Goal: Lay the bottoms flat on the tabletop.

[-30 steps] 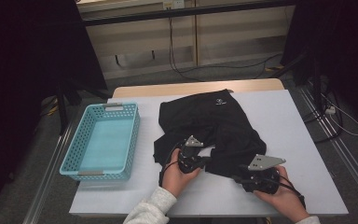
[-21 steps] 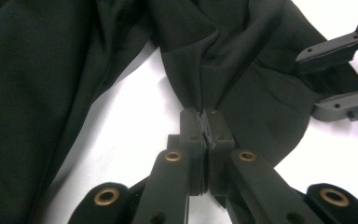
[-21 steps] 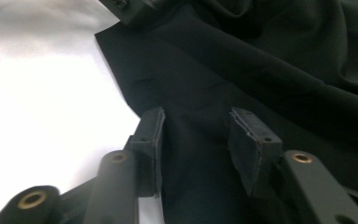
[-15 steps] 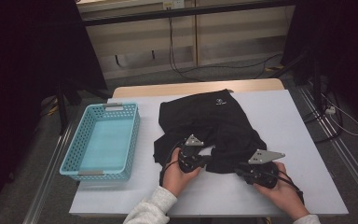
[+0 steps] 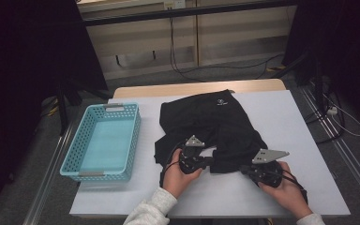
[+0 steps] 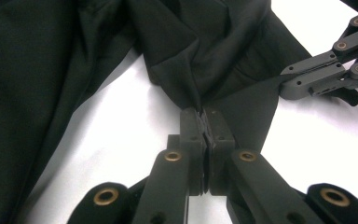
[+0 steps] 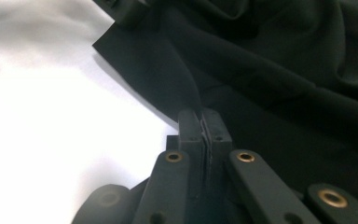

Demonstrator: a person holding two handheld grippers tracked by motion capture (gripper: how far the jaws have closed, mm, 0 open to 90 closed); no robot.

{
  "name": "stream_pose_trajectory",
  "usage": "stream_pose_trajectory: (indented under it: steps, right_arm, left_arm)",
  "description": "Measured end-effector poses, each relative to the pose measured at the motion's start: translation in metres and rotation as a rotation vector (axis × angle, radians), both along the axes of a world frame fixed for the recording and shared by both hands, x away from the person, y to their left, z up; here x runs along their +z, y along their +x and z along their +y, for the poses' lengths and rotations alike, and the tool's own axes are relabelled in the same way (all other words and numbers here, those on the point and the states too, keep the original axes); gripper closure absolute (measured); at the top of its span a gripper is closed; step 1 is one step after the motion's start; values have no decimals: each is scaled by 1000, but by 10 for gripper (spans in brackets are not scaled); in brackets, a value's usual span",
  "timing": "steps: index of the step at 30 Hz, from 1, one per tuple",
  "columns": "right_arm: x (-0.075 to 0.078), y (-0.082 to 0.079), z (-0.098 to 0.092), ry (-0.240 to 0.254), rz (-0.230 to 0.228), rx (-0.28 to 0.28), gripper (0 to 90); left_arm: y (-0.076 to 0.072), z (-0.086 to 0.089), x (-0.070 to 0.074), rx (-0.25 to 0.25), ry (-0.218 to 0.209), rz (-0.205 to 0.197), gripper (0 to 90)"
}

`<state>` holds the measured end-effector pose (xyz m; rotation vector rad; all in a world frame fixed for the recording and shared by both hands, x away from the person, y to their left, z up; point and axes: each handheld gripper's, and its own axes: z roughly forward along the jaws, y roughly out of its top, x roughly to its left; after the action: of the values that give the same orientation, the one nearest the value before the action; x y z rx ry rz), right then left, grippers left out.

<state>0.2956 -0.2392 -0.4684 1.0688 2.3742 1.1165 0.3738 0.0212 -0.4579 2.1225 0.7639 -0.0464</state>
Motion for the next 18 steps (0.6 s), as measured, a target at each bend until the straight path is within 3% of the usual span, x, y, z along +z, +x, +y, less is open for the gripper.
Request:
stream_pose_trajectory:
  steps: [9,18]
  right_arm:
    - [1,-17,-5,15,29,39,884]
    - [2,-32,-6,17,48,85,884]
  left_arm:
    - [-9,1,2,-25,-9,39,881]
    - [-18,4,4,-65,2,31,855]
